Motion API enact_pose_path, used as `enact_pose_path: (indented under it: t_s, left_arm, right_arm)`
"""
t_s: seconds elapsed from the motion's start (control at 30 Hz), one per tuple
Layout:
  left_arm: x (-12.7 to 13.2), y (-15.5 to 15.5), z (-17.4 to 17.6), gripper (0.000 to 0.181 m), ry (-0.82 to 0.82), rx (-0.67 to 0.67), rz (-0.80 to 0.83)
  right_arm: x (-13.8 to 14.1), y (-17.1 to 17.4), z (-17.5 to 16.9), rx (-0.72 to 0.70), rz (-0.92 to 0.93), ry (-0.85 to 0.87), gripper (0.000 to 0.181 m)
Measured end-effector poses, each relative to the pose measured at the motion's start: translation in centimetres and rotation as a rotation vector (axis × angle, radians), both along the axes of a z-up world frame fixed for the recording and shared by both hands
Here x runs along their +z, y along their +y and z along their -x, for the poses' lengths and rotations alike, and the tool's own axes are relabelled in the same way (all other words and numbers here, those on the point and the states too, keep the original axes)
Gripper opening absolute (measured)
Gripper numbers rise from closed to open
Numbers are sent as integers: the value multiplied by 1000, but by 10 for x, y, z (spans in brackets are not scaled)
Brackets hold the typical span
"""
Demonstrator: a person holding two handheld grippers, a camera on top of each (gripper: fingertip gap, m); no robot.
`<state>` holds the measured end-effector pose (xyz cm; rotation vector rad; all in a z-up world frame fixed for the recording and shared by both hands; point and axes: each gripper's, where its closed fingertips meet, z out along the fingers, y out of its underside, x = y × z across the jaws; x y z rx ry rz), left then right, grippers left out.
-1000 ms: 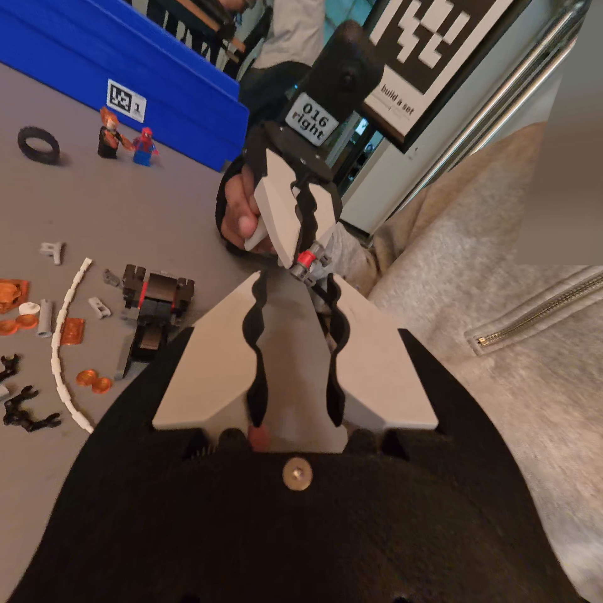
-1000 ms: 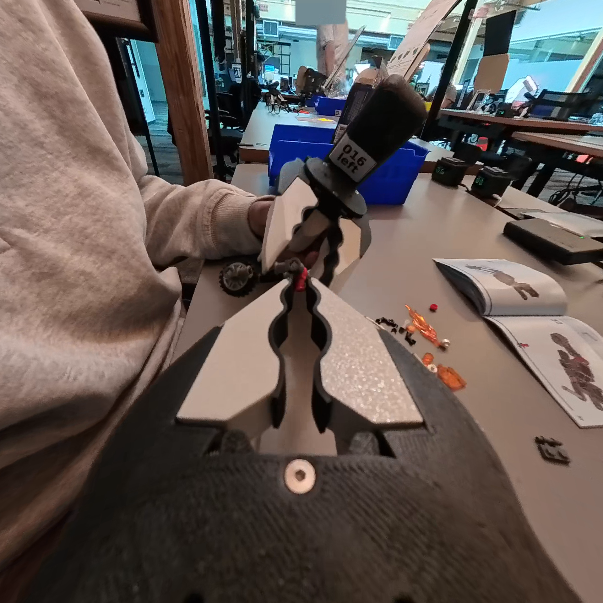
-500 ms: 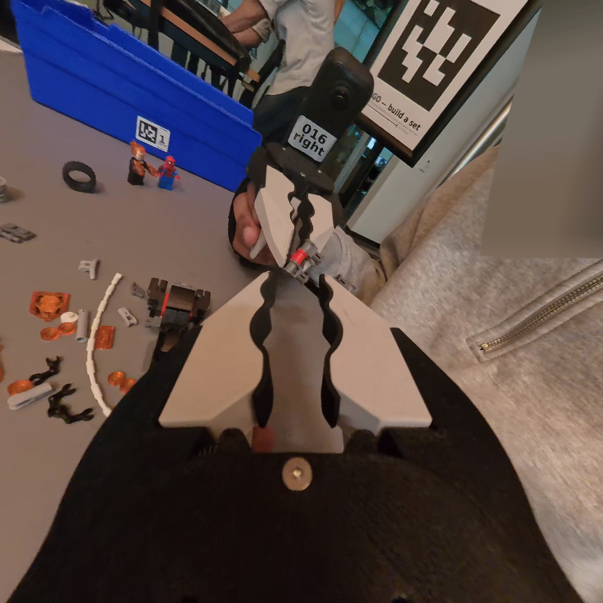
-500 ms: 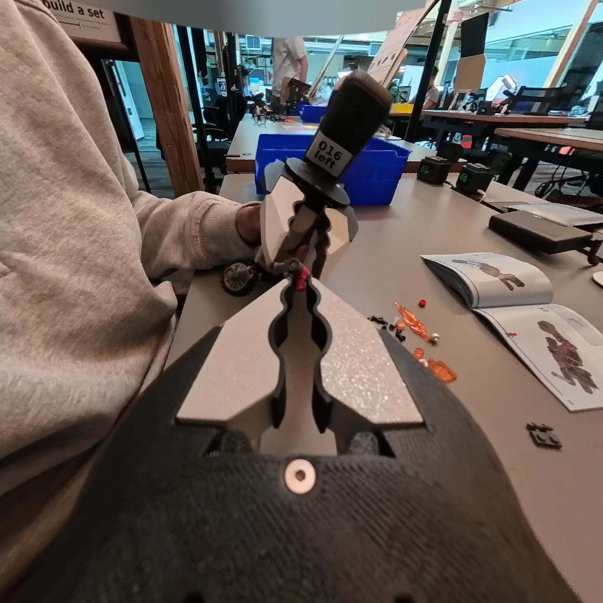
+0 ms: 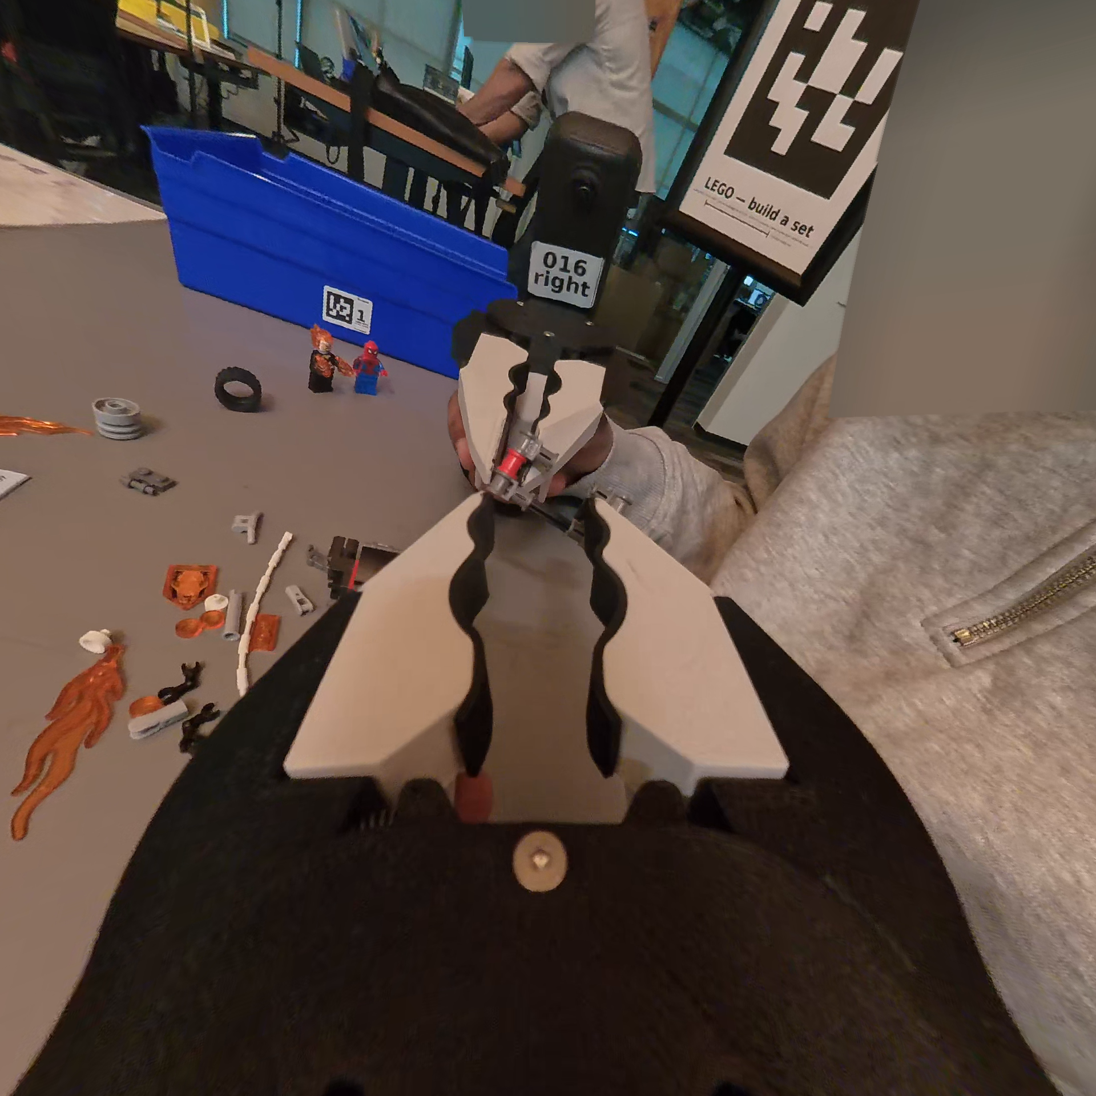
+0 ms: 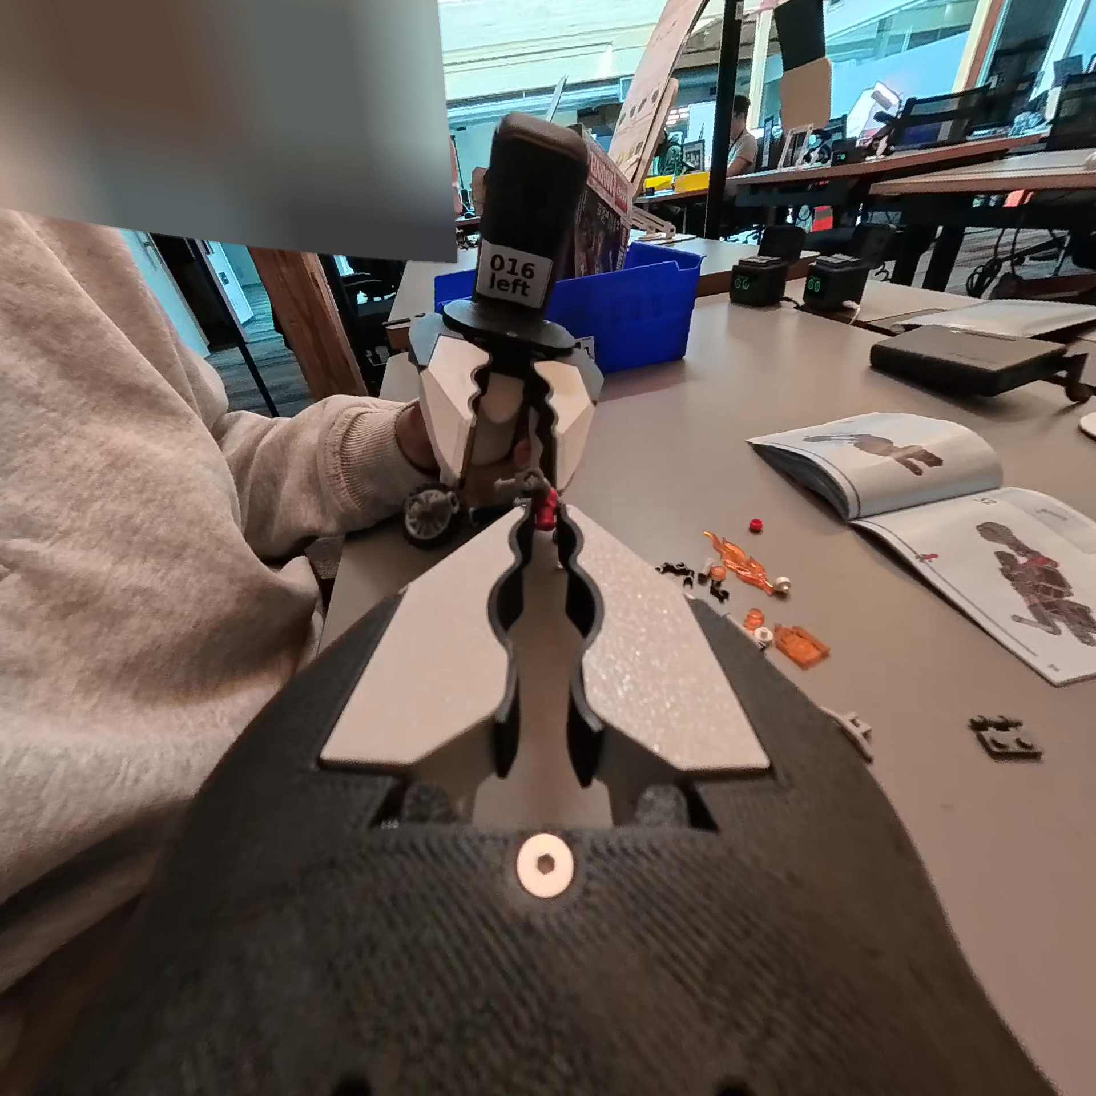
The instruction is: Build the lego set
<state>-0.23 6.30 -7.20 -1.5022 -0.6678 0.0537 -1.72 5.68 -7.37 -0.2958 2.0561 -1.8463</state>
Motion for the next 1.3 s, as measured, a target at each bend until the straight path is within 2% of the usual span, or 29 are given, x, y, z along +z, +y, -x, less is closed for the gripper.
enact_pose_path:
  t_s: [0.4, 0.67, 0.83, 0.93, 1.03, 1.13, 1.3]
  left_arm:
    - [-9, 2, 4, 28, -38, 9, 31]
    - [3, -6, 3, 36, -159, -59, -180]
    - [-10, 0, 1, 36, -304, -121, -207]
    - [-17, 6, 0, 27, -342, -138, -188]
    - [-16, 9, -3, 7, -353, -167, -203]
    - [-14, 7, -2, 4, -355, -165, -227]
    - [-10, -2, 3, 3, -344, -123, -261]
  right_arm:
    - [-4, -3, -1, -3, -27, 12, 7]
    - [-1, -2, 0, -16, 6, 49, 6]
    - [-3, -3, -4, -18, 30, 129, 6]
    - [-3, -3, -7, -16, 47, 167, 6]
    - [-3, -3, -8, -17, 51, 186, 6]
    - [-2, -3, -7, -20, 53, 180, 6]
    - [0, -6, 3, -76, 50, 142, 22]
